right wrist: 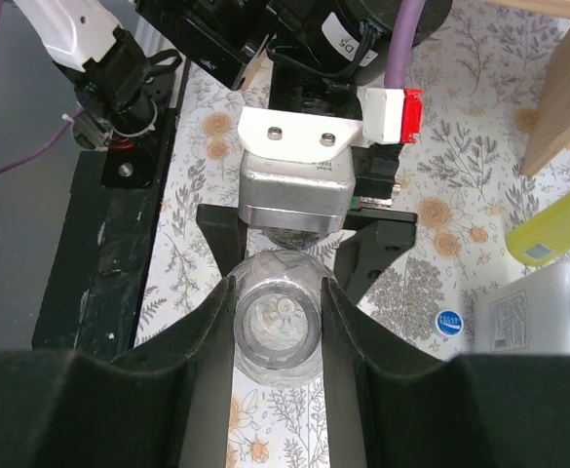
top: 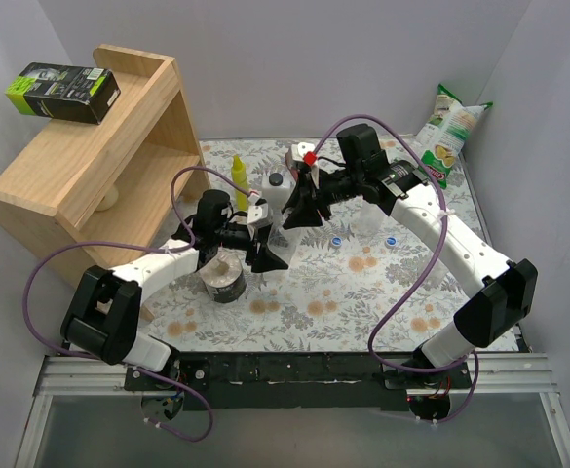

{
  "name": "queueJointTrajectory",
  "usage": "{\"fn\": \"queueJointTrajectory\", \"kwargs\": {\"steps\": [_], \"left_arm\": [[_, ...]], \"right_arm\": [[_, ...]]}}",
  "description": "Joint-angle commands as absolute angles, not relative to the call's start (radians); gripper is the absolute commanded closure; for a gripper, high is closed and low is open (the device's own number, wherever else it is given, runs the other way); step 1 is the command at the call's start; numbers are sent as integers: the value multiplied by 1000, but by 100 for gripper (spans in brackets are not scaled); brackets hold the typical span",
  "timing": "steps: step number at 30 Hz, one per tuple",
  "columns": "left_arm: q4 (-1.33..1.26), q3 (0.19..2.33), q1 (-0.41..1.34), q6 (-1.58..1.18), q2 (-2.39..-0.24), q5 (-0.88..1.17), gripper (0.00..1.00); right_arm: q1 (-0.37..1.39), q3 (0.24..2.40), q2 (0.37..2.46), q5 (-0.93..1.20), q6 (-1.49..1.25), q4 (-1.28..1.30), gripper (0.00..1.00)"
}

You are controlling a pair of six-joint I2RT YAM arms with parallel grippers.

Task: Screw on the bottle caps

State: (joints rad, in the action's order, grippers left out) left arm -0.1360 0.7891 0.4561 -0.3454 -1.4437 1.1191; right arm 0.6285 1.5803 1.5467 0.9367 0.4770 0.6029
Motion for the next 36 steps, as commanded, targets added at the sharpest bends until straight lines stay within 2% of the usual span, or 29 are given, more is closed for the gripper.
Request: {"fn": "queueJointTrajectory", "kwargs": {"steps": [1, 2, 3, 4, 5, 7, 8, 9, 11, 15, 16, 20, 24, 29, 36], "left_arm": [[-127, 834, 460, -360, -1460, 1147, 48], [-127, 836, 460, -371, -1462, 1146, 57], [-127, 835, 460, -377, -1459, 1141, 61], [-130, 831, 460, -383, -1456, 1123, 63], [-135, 825, 460, -390, -1448, 1112, 66], [-156, 804, 459, -414, -1425, 1060, 67], [-158, 799, 457, -422, -1419, 1040, 71], [-156, 796, 454, -445, -1411, 1022, 76], [-152, 782, 439, -472, -1385, 976, 76], [-105, 767, 428, -489, -1327, 870, 78], [-94, 764, 426, -482, -1313, 858, 83], [-64, 750, 423, -479, -1226, 815, 92], [-23, 791, 436, -593, -1197, 649, 100], [40, 816, 449, -615, -1161, 597, 100], [87, 830, 449, -621, -1146, 565, 100]], "right_arm": [[632, 1597, 1549, 922, 453, 588, 99], [632, 1594, 1548, 911, 449, 584, 98], [632, 1595, 1545, 884, 446, 584, 92], [632, 1597, 1545, 868, 439, 584, 84], [632, 1611, 1542, 852, 436, 586, 64], [632, 1653, 1542, 784, 436, 621, 49], [629, 1692, 1543, 755, 430, 641, 40], [620, 1760, 1543, 714, 430, 681, 38], [600, 1828, 1545, 692, 431, 716, 35], [519, 1859, 1522, 652, 430, 724, 32], [503, 1842, 1519, 647, 430, 710, 32], [476, 1755, 1548, 557, 587, 783, 42], [476, 1733, 1664, 480, 787, 957, 48], [479, 1530, 1704, 365, 917, 873, 44], [477, 1439, 1776, 334, 1023, 788, 42]]}}
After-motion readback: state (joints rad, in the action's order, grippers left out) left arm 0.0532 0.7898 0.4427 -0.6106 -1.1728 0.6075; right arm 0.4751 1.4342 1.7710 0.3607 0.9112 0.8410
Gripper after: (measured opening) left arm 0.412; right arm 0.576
